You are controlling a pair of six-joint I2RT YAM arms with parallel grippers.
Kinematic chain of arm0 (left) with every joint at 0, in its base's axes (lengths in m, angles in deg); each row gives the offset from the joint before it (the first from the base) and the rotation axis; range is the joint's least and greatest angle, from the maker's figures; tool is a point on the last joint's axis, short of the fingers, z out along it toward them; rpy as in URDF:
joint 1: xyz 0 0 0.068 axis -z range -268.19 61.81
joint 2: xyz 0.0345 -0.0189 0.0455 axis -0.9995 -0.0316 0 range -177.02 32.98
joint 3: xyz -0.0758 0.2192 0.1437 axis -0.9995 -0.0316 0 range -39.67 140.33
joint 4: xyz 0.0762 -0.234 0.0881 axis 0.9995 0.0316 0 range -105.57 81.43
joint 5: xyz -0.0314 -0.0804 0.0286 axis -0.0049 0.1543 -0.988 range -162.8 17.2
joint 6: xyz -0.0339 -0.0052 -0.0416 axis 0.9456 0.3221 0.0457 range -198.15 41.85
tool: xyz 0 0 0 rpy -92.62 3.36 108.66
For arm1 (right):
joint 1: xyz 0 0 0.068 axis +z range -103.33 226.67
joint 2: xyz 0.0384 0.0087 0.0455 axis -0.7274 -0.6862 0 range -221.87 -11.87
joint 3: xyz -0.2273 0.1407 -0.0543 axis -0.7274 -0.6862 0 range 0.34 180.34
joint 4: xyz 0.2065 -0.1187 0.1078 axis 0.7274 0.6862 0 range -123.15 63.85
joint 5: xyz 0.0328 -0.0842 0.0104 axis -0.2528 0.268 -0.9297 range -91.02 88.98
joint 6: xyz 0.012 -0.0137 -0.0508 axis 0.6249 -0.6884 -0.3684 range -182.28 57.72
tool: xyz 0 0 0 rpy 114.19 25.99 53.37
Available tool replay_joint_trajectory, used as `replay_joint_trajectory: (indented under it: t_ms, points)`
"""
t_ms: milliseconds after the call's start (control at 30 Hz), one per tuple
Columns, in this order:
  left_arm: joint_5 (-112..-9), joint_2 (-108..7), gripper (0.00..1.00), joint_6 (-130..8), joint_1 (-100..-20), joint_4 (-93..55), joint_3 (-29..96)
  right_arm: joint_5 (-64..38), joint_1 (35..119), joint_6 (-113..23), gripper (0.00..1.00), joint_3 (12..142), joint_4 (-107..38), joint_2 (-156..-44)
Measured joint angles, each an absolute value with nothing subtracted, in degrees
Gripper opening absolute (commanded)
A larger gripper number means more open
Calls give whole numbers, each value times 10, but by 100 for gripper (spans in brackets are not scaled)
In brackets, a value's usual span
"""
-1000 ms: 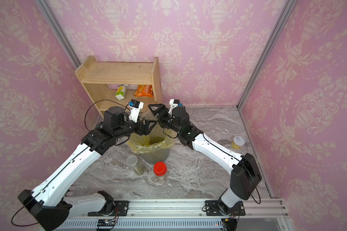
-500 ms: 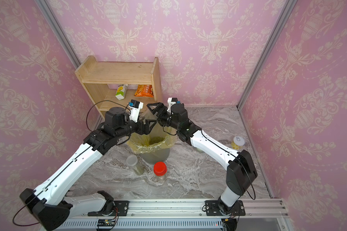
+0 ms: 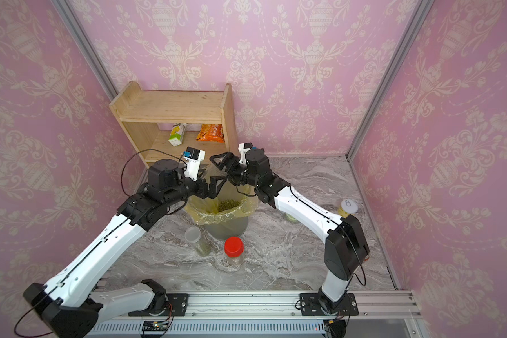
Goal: Empty moldy mung beans from jars
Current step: Place the jar at the center of the board.
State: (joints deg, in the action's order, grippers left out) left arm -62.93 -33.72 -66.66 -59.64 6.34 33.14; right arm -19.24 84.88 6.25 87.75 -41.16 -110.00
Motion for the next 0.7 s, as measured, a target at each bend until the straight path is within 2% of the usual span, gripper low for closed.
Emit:
replay_joint_trajectory:
  t_ms: [233,433,700]
  points:
    - [-647,-299,99,-667,-600,57,325,-198,843,-86,53,975,-303,-1090]
    - [-648,-294,99,-668,-600,47,311,-156,837,-224,52,986,-227,-1039]
    - [-644,-317,99,-667,-611,26,310,-148,803,-258,48,984,-208,-1016]
